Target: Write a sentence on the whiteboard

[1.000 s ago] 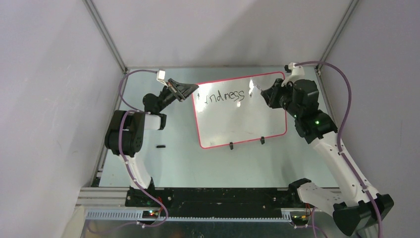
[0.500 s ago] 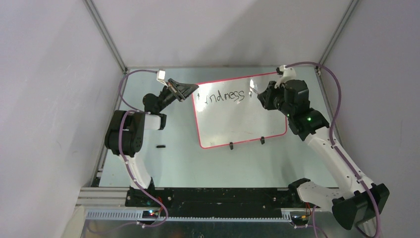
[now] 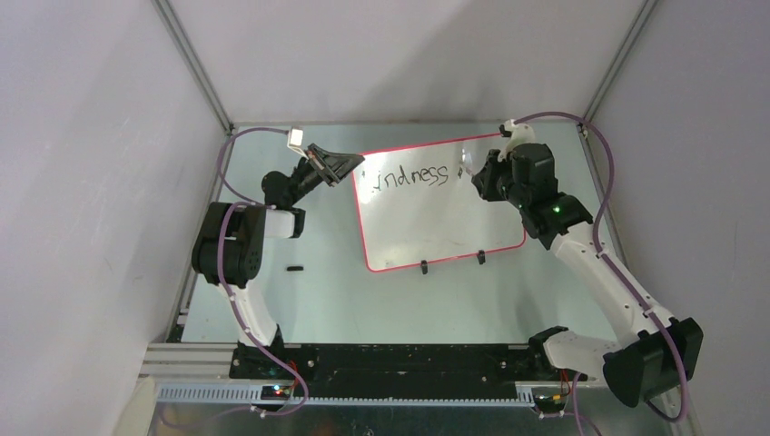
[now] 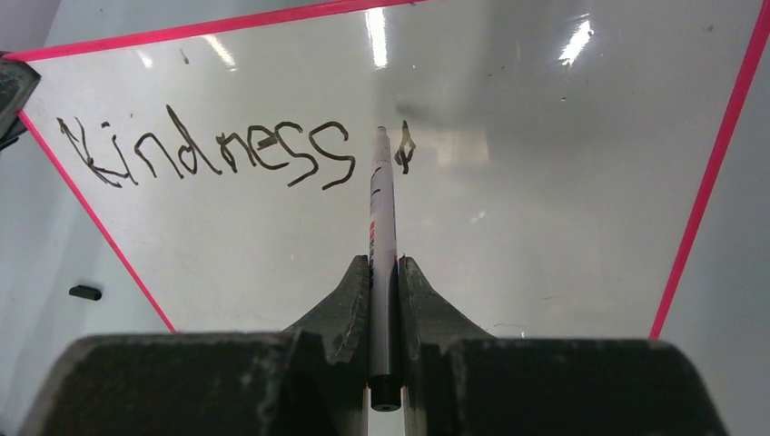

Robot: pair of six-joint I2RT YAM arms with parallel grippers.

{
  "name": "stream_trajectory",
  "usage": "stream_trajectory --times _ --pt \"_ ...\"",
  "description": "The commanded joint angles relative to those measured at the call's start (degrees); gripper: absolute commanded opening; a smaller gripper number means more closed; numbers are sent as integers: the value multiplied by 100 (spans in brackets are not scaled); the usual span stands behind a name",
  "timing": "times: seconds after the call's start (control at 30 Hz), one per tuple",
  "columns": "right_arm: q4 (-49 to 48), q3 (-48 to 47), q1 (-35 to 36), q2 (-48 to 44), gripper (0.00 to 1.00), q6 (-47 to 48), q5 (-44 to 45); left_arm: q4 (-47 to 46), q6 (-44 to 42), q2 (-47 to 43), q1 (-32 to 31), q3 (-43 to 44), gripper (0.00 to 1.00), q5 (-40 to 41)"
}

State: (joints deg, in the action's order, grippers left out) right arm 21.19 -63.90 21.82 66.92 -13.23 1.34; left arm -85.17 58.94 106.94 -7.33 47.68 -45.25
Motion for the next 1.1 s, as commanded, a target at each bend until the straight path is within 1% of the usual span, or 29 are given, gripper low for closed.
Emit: stream_trajectory --times 0.0,1.07 --pt "-32 -148 -29 61 0 101 176 -237 -445 -239 25 -40 0 3" --pt "47 -361 -82 394 0 149 216 -237 -453 -247 25 -41 0 3"
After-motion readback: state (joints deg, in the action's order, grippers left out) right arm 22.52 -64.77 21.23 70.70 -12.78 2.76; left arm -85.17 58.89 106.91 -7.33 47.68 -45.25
